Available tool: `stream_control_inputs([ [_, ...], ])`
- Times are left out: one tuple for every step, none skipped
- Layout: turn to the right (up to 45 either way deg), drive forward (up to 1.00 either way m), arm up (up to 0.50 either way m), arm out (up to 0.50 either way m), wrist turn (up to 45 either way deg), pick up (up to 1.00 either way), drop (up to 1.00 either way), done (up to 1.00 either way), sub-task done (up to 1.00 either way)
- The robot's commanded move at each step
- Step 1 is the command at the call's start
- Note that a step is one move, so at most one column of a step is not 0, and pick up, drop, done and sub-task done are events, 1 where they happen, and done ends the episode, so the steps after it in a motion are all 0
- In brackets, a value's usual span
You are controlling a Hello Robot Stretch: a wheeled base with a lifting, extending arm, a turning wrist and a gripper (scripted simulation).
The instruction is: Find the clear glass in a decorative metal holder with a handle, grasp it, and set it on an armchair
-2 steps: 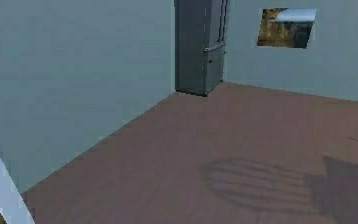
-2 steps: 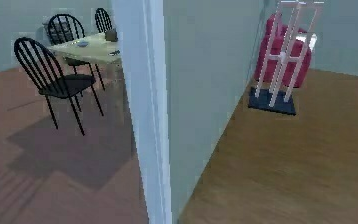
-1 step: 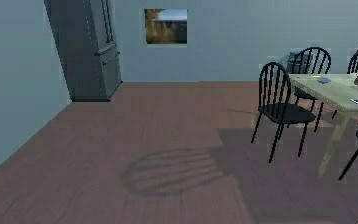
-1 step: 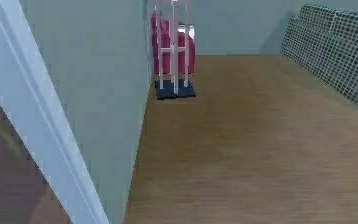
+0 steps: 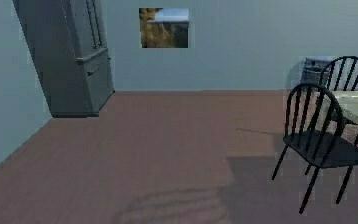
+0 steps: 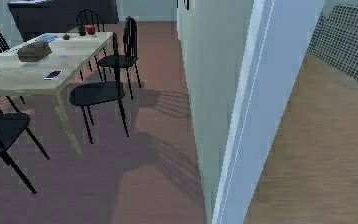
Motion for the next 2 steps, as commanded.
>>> stream_control_inputs([
  [12.0,0.0,0.0,0.0,0.0,0.0,0.0,0.0,0.0],
  [0.0,1.0,0.0,0.0,0.0,0.0,0.0,0.0,0.0],
])
